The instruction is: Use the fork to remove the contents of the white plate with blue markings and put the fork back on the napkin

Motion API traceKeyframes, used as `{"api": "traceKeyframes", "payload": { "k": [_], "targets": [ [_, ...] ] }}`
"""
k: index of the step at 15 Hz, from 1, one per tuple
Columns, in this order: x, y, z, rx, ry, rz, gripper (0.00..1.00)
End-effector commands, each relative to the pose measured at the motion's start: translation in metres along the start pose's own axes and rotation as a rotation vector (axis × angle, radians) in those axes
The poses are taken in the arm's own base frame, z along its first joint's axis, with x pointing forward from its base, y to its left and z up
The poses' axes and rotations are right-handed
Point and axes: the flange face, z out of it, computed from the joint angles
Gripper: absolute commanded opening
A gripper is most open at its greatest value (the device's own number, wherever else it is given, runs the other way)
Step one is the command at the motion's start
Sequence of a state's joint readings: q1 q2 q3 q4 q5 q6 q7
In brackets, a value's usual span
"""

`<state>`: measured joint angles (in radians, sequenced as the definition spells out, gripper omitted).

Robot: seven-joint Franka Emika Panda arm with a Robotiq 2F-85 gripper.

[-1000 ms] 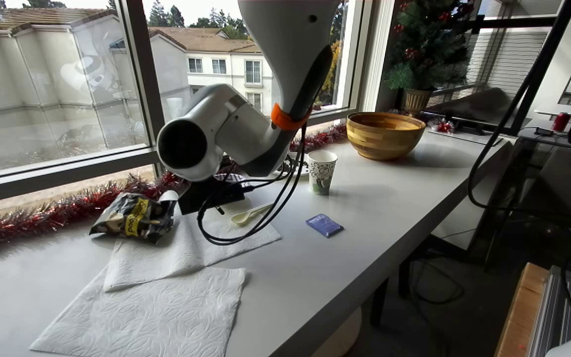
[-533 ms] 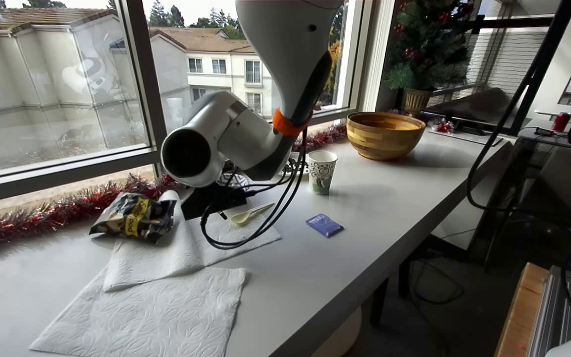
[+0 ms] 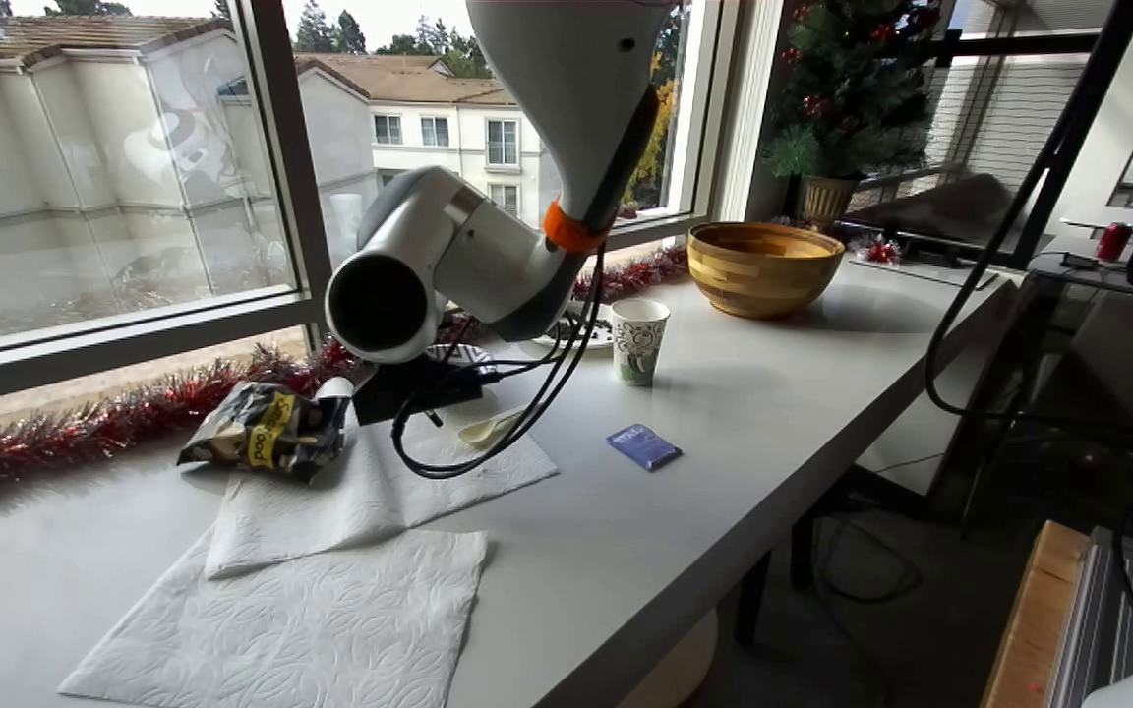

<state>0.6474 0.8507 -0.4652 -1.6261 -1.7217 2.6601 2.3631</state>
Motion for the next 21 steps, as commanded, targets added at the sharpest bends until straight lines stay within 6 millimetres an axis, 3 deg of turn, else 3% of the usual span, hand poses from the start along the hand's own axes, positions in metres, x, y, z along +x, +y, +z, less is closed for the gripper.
{"api": "traceKeyframes", "payload": {
  "k": [1,3,4,8,9,21],
  "targets": [
    [0.004,0.000,0.000,0.044,0.041,0.018,0.03],
    [-0.001,0.000,0.001,0.062,0.038,0.027,0.03],
    [0.001,0.001,0.001,0.029,0.028,0.011,0.13],
    [-0.001,0.001,0.001,0.036,0.032,0.017,0.13],
    [-0.001,0.001,0.001,0.036,0.032,0.017,0.03],
    [-0.007,0.012,-0.001,0.074,0.039,0.017,0.03]
  ]
}}
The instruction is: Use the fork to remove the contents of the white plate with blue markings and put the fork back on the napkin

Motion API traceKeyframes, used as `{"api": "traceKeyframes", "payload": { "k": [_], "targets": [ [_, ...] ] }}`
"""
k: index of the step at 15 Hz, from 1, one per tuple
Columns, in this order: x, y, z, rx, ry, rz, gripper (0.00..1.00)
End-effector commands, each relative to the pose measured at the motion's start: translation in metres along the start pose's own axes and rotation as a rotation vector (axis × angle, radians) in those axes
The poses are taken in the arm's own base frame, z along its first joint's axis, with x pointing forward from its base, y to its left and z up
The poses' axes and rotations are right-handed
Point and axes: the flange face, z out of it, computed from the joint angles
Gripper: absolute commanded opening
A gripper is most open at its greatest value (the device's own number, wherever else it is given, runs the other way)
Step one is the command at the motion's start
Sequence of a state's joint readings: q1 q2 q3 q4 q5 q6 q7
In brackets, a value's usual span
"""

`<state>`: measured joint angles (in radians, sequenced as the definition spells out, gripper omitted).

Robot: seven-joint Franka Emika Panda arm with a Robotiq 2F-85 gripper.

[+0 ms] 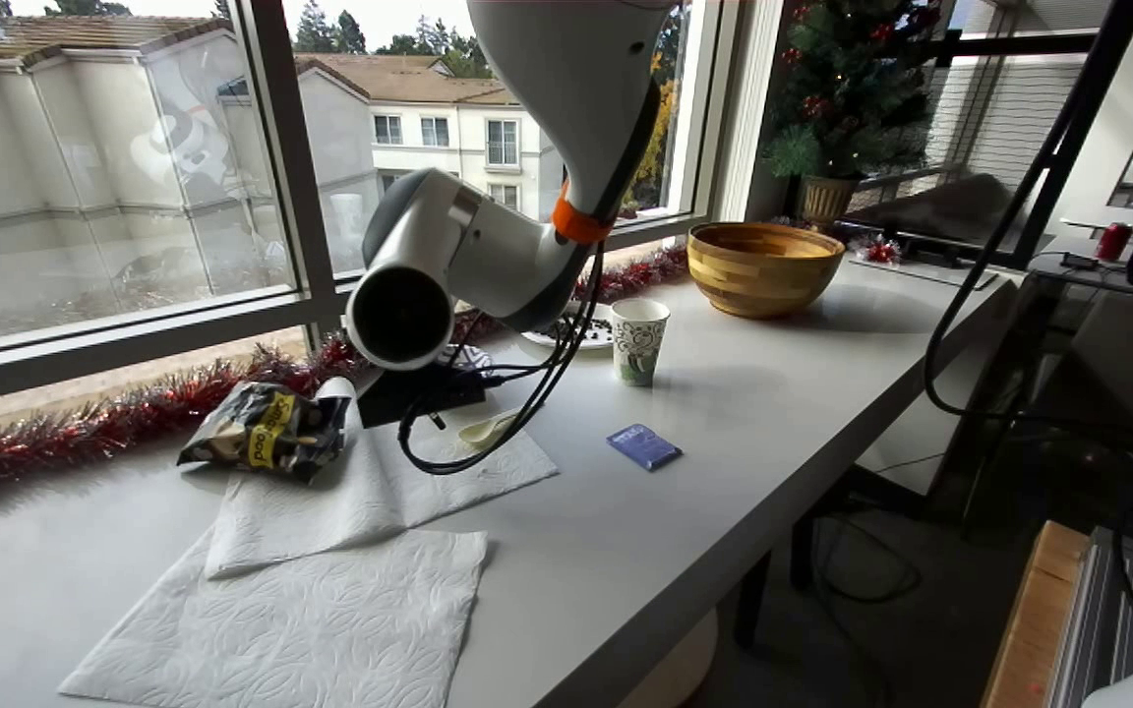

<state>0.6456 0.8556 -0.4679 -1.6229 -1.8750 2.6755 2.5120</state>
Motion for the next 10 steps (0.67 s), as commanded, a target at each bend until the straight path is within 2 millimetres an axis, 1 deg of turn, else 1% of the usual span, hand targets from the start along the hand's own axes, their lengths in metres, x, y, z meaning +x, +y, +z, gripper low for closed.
{"api": "traceKeyframes", "payload": {
  "k": [1,5,10],
  "targets": [
    [-0.005,0.010,-0.002,0.014,0.000,0.005,0.03],
    [-0.011,0.014,-0.001,0.009,-0.003,0.001,0.03],
    [-0.015,0.014,-0.001,0.008,-0.002,-0.003,0.03]
  ]
}}
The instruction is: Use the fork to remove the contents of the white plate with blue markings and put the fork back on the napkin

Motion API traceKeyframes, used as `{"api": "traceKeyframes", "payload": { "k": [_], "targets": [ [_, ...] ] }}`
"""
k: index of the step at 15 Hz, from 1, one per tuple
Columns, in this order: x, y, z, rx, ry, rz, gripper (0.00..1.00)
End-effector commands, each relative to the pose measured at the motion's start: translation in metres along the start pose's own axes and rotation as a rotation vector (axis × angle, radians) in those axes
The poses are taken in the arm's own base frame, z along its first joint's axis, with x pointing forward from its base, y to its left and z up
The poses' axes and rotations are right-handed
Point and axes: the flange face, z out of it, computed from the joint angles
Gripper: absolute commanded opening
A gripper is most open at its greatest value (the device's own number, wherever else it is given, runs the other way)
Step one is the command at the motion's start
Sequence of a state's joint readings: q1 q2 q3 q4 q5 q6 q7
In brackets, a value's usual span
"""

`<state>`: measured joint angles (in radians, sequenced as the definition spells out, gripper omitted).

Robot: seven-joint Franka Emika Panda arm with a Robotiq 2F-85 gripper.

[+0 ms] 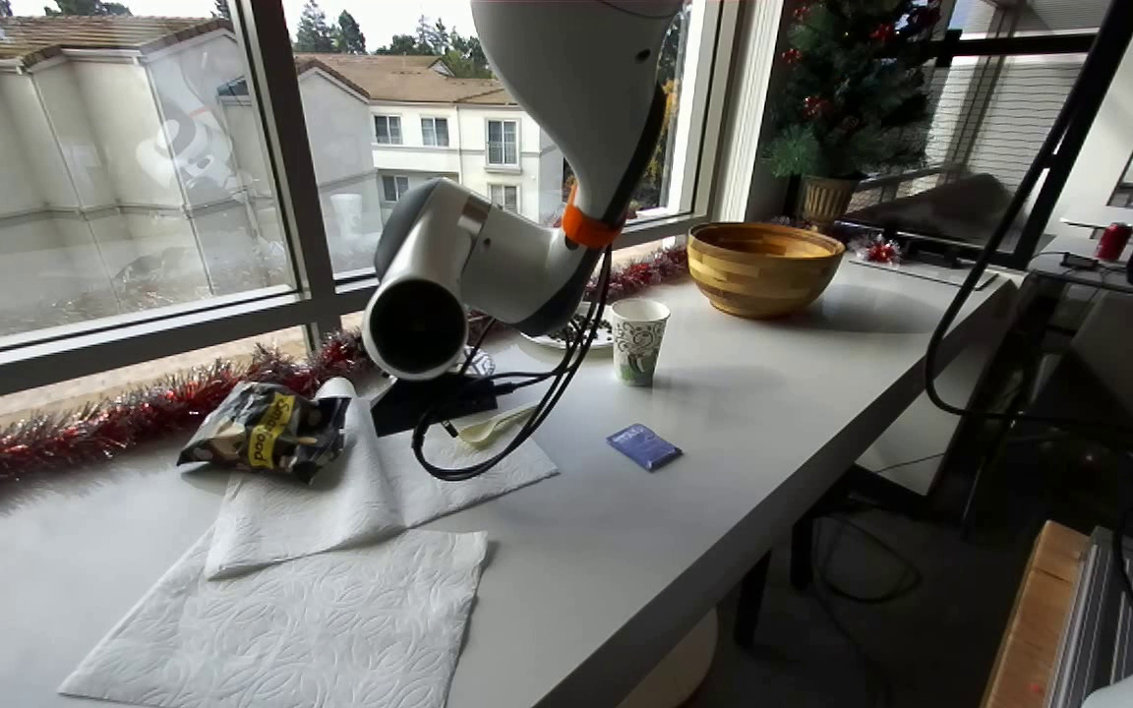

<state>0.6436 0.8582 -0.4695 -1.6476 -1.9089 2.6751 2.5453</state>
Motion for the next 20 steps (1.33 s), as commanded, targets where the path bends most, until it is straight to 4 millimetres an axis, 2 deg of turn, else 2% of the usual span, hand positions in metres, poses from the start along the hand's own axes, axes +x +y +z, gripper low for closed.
{"api": "traceKeyframes", "payload": {
  "k": [1,11,20],
  "targets": [
    [-0.003,0.003,-0.003,0.012,0.006,0.004,0.03],
    [-0.020,0.001,0.000,0.016,-0.026,-0.016,0.03],
    [-0.025,-0.001,0.002,0.025,-0.041,-0.022,0.03]
  ]
}}
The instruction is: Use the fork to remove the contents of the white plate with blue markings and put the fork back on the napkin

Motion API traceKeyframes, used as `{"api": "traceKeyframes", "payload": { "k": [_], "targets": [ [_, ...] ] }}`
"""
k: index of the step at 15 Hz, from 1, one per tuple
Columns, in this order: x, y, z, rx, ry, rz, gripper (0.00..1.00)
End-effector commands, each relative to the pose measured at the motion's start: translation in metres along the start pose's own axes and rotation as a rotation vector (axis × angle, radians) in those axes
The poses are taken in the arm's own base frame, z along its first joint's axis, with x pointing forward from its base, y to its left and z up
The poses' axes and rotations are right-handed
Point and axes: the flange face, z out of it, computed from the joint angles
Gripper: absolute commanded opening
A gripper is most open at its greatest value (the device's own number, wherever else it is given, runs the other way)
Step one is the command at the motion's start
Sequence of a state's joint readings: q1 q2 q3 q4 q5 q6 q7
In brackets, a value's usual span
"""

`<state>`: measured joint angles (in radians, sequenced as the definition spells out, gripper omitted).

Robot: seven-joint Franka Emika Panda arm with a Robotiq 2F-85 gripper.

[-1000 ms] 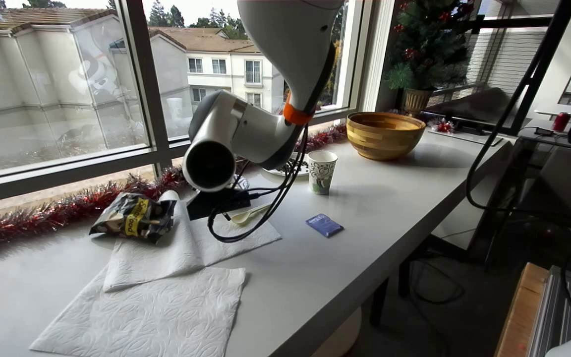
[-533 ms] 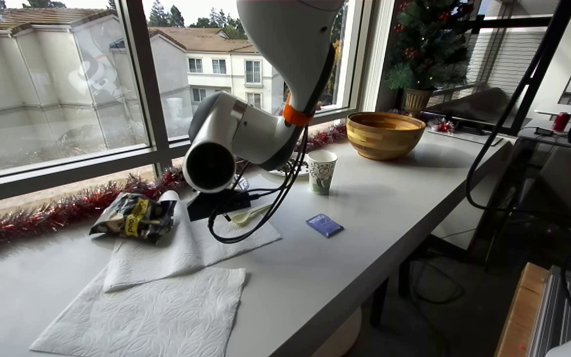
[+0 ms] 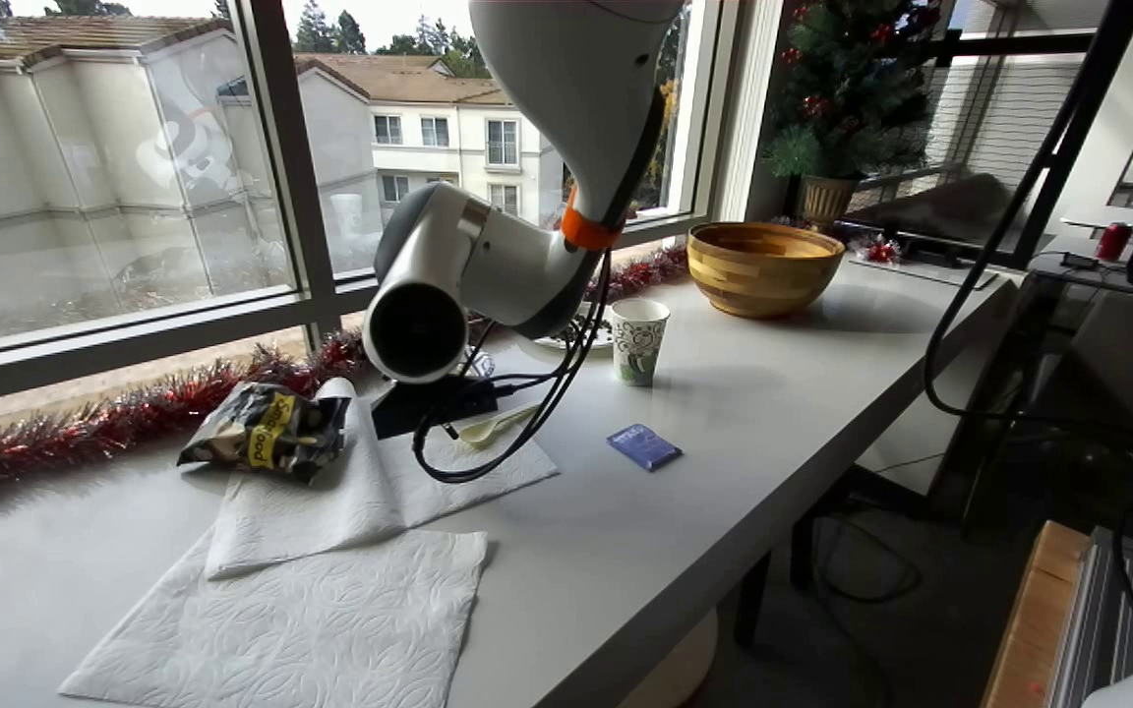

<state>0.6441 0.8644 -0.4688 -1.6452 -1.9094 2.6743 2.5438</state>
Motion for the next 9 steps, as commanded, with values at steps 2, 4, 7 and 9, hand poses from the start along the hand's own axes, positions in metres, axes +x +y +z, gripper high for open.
{"api": "traceKeyframes", "payload": {
  "k": [2,4,7,9],
  "targets": [
    [-0.021,-0.001,0.002,0.025,-0.036,-0.018,0.03],
    [-0.014,0.001,0.001,0.024,-0.029,-0.014,0.03],
    [0.002,0.007,-0.003,0.017,-0.018,0.000,0.03],
    [0.009,0.012,-0.005,0.006,-0.031,0.007,0.03]
  ]
}}
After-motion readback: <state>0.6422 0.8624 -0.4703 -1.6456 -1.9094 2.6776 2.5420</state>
